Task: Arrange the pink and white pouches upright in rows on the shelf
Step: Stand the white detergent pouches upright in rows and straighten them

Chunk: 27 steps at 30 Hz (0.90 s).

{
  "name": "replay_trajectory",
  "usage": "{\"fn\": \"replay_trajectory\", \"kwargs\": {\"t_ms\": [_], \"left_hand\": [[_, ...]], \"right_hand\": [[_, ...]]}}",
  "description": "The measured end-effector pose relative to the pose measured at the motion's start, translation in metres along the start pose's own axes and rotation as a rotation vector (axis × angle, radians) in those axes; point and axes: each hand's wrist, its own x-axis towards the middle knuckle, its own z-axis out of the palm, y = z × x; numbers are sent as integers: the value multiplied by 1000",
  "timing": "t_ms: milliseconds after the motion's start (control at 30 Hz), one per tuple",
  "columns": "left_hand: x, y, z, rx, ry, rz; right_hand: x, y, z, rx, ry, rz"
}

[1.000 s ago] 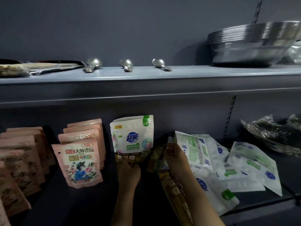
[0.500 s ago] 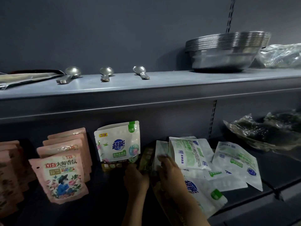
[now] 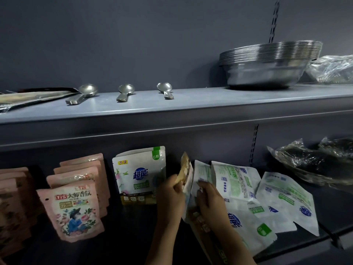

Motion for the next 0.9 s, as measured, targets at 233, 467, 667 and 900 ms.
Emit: {"fn": "replay_trajectory", "kwargs": {"t_ms": [233, 467, 667, 900], "left_hand": [[0, 37, -55, -16, 250, 247], [-3, 34, -80, -315, 348, 65], [6, 13, -68, -732, 396, -252], [7, 3, -52, -1154, 385, -498]], "right_hand": [[15, 1, 4, -13, -59, 100], [15, -12, -4, 144, -84, 188], [8, -39, -12, 447, -217, 202], [-5, -78, -13, 977, -620, 177]]}}
